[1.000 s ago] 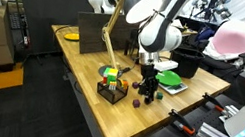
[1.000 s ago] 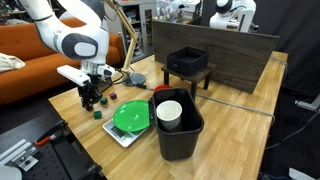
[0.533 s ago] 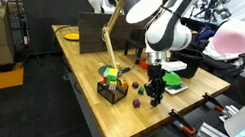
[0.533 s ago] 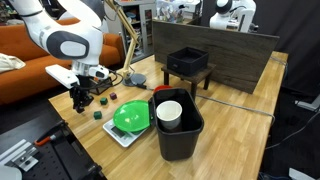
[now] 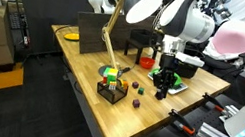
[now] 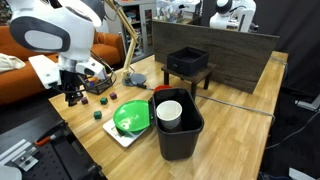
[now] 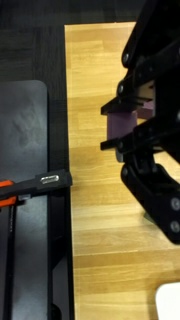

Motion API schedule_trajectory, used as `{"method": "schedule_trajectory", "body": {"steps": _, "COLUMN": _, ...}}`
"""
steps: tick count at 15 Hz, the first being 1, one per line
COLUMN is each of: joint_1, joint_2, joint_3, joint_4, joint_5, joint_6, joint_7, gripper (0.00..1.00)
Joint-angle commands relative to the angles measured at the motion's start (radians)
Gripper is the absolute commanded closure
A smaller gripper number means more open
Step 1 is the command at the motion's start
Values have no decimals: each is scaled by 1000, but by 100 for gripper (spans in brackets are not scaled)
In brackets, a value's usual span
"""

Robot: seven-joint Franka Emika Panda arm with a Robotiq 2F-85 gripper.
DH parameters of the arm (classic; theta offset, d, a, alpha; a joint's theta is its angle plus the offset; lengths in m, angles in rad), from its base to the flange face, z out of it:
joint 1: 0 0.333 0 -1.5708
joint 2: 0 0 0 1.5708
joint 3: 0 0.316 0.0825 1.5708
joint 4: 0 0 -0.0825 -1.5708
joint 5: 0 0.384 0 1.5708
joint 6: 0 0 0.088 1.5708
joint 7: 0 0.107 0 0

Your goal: Move the purple block on the left forward

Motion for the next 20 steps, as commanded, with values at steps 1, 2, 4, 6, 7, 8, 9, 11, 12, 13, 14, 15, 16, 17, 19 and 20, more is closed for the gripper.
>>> {"method": "schedule_trajectory", "body": {"steps": 1, "joint_1": 14, "joint_2": -49, "joint_3": -43, "joint_4": 5, "joint_5": -23, "joint_6": 4, "joint_7": 54, "gripper": 93}}
{"method": "schedule_trajectory", "body": {"steps": 2, "joint_1": 12, "joint_2": -55, "joint_3": -55, "joint_4": 12, "joint_5": -53, "joint_6": 6, "joint_7": 83, "gripper": 93}}
{"method": "schedule_trajectory", "body": {"steps": 4, "joint_1": 2, "joint_2": -104, "joint_3": -84, "joint_4": -17, "joint_5": -83, "joint_6": -2, "joint_7": 109, "gripper": 93}}
{"method": "schedule_trajectory", "body": {"steps": 6, "joint_1": -20, "joint_2": -84, "joint_3": -127, "joint_4": 16, "joint_5": -167, "joint_6": -12, "joint_7": 166, "gripper": 93}}
{"method": "schedule_trajectory", "body": {"steps": 7, "joint_1": -30, "joint_2": -92, "joint_3": -149, "joint_4": 16, "joint_5": -203, "joint_6": -18, "joint_7": 189, "gripper": 93}}
{"method": "schedule_trajectory", "body": {"steps": 8, "joint_1": -43, "joint_2": -94, "joint_3": -172, "joint_4": 18, "joint_5": -241, "joint_6": -19, "joint_7": 210, "gripper": 93}}
{"method": "schedule_trajectory", "body": {"steps": 9, "joint_1": -59, "joint_2": -99, "joint_3": -195, "joint_4": 18, "joint_5": -275, "joint_6": -22, "joint_7": 226, "gripper": 93}}
{"method": "schedule_trajectory", "body": {"steps": 11, "joint_1": -96, "joint_2": -119, "joint_3": -243, "joint_4": 11, "joint_5": -352, "joint_6": -32, "joint_7": 249, "gripper": 93}}
{"method": "schedule_trajectory", "body": {"steps": 12, "joint_1": -114, "joint_2": -125, "joint_3": -263, "joint_4": 9, "joint_5": -395, "joint_6": -39, "joint_7": 260, "gripper": 93}}
{"method": "schedule_trajectory", "body": {"steps": 13, "joint_1": -133, "joint_2": -133, "joint_3": -285, "joint_4": 11, "joint_5": -427, "joint_6": -49, "joint_7": 249, "gripper": 93}}
{"method": "schedule_trajectory", "body": {"steps": 14, "joint_1": -148, "joint_2": -139, "joint_3": -302, "joint_4": 13, "joint_5": -456, "joint_6": -56, "joint_7": 237, "gripper": 93}}
{"method": "schedule_trajectory", "body": {"steps": 15, "joint_1": -162, "joint_2": -151, "joint_3": -320, "joint_4": 14, "joint_5": -477, "joint_6": -69, "joint_7": 216, "gripper": 93}}
{"method": "schedule_trajectory", "body": {"steps": 16, "joint_1": -175, "joint_2": -162, "joint_3": -336, "joint_4": 13, "joint_5": -500, "joint_6": -79, "joint_7": 206, "gripper": 93}}
{"method": "schedule_trajectory", "body": {"steps": 17, "joint_1": -186, "joint_2": -174, "joint_3": -349, "joint_4": 14, "joint_5": -525, "joint_6": -92, "joint_7": 195, "gripper": 93}}
{"method": "schedule_trajectory", "body": {"steps": 19, "joint_1": -179, "joint_2": -153, "joint_3": -351, "joint_4": 19, "joint_5": -513, "joint_6": -64, "joint_7": 203, "gripper": 71}}
{"method": "schedule_trajectory", "body": {"steps": 20, "joint_1": -186, "joint_2": -164, "joint_3": -358, "joint_4": 19, "joint_5": -528, "joint_6": -76, "joint_7": 198, "gripper": 71}}
